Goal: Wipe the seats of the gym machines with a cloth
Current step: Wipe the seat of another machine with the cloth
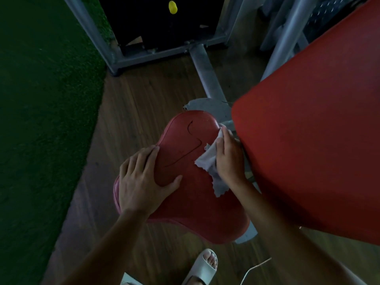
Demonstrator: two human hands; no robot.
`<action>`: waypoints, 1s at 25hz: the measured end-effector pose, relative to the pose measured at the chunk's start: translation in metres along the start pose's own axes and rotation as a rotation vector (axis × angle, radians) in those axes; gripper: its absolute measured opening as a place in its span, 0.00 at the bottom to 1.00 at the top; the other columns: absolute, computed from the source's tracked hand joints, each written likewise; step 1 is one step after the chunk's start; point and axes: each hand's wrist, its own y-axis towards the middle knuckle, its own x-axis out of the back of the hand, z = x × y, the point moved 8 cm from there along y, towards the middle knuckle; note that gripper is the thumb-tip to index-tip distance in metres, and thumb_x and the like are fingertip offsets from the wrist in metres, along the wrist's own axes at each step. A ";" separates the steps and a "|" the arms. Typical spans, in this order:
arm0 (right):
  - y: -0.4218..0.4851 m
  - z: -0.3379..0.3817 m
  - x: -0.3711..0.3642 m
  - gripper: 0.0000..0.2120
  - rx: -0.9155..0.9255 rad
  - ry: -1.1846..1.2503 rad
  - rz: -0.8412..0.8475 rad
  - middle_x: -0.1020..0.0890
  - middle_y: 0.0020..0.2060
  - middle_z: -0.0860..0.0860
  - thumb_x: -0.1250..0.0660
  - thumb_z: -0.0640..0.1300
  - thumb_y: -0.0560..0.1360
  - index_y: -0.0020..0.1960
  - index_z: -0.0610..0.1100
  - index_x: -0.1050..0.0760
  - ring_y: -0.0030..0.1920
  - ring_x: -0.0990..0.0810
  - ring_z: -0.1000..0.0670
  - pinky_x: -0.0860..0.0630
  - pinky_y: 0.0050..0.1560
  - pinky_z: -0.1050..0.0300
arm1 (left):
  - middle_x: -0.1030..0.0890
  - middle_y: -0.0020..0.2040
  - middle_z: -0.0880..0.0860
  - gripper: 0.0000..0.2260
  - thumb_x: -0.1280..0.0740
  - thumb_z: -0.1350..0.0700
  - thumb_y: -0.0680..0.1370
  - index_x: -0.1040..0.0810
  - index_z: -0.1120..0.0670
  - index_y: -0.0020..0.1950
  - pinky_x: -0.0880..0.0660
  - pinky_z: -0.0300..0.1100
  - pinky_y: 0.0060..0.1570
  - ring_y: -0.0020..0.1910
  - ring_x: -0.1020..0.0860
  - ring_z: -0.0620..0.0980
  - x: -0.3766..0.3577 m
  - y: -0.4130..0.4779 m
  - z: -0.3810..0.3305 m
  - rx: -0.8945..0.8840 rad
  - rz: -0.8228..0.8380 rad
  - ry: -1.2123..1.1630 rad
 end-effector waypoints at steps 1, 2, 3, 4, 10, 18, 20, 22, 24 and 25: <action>0.009 0.002 -0.003 0.21 -0.008 -0.010 0.011 0.26 0.71 0.43 0.47 0.44 0.86 0.77 0.39 0.35 0.70 0.28 0.46 0.38 0.64 0.65 | 0.25 0.69 0.50 0.41 0.34 0.27 0.69 0.28 0.53 0.72 0.34 0.50 0.68 0.69 0.29 0.51 0.000 -0.001 0.000 -0.003 -0.003 0.003; 0.021 0.005 -0.007 0.21 -0.018 -0.007 0.021 0.25 0.71 0.42 0.47 0.43 0.86 0.77 0.38 0.36 0.70 0.27 0.46 0.38 0.64 0.65 | 0.26 0.69 0.50 0.40 0.34 0.27 0.69 0.28 0.53 0.72 0.35 0.50 0.69 0.69 0.29 0.51 0.000 -0.002 0.000 -0.007 0.001 0.004; 0.034 0.009 -0.011 0.21 -0.029 0.013 0.032 0.25 0.70 0.42 0.47 0.43 0.86 0.77 0.38 0.36 0.70 0.27 0.46 0.38 0.64 0.67 | 0.26 0.69 0.49 0.40 0.34 0.27 0.69 0.28 0.53 0.73 0.35 0.50 0.69 0.70 0.30 0.51 0.000 -0.003 -0.001 -0.010 0.001 0.003; 0.045 0.013 -0.012 0.21 -0.035 0.043 0.030 0.24 0.70 0.43 0.47 0.43 0.86 0.76 0.38 0.35 0.70 0.27 0.47 0.39 0.63 0.69 | 0.26 0.69 0.49 0.40 0.35 0.27 0.69 0.28 0.52 0.73 0.36 0.49 0.70 0.70 0.30 0.51 -0.001 -0.003 -0.001 -0.012 -0.003 0.004; -0.007 0.012 0.005 0.21 0.164 0.024 -0.060 0.25 0.69 0.44 0.47 0.45 0.85 0.76 0.40 0.34 0.69 0.27 0.49 0.31 0.71 0.53 | 0.25 0.68 0.49 0.39 0.36 0.27 0.70 0.27 0.52 0.72 0.35 0.49 0.68 0.69 0.30 0.50 0.001 -0.004 -0.002 -0.019 -0.018 -0.011; -0.115 0.031 0.013 0.31 0.250 -0.445 -0.015 0.47 0.80 0.38 0.44 0.58 0.84 0.80 0.42 0.42 0.81 0.49 0.41 0.38 0.77 0.45 | 0.24 0.64 0.46 0.26 0.30 0.38 0.74 0.25 0.51 0.66 0.27 0.47 0.63 0.67 0.29 0.48 0.013 -0.010 0.010 0.015 -0.047 -0.205; -0.119 0.035 0.010 0.29 0.221 -0.388 -0.023 0.39 0.78 0.39 0.43 0.57 0.82 0.77 0.41 0.35 0.80 0.44 0.40 0.37 0.75 0.40 | 0.23 0.66 0.48 0.20 0.32 0.48 0.78 0.24 0.53 0.67 0.26 0.50 0.64 0.67 0.29 0.48 0.013 -0.014 0.015 -0.034 -0.048 -0.274; -0.119 0.041 0.002 0.26 0.265 -0.228 0.035 0.35 0.77 0.45 0.42 0.55 0.81 0.75 0.43 0.32 0.78 0.39 0.44 0.36 0.75 0.43 | 0.25 0.71 0.50 0.18 0.37 0.52 0.82 0.26 0.55 0.72 0.30 0.53 0.69 0.71 0.30 0.50 0.011 -0.022 0.021 -0.108 -0.034 -0.212; -0.114 0.048 -0.002 0.24 0.348 -0.162 0.078 0.31 0.72 0.48 0.40 0.55 0.80 0.71 0.45 0.28 0.73 0.33 0.48 0.34 0.72 0.46 | 0.30 0.76 0.51 0.21 0.43 0.49 0.84 0.31 0.54 0.76 0.38 0.55 0.75 0.75 0.34 0.53 0.006 -0.034 0.024 -0.145 -0.027 -0.072; -0.111 0.053 -0.004 0.23 0.396 -0.175 0.091 0.30 0.70 0.48 0.39 0.56 0.79 0.69 0.45 0.26 0.71 0.32 0.48 0.33 0.71 0.46 | 0.33 0.77 0.50 0.22 0.45 0.48 0.84 0.33 0.53 0.77 0.40 0.56 0.76 0.76 0.36 0.54 0.004 -0.038 0.025 -0.133 -0.019 -0.040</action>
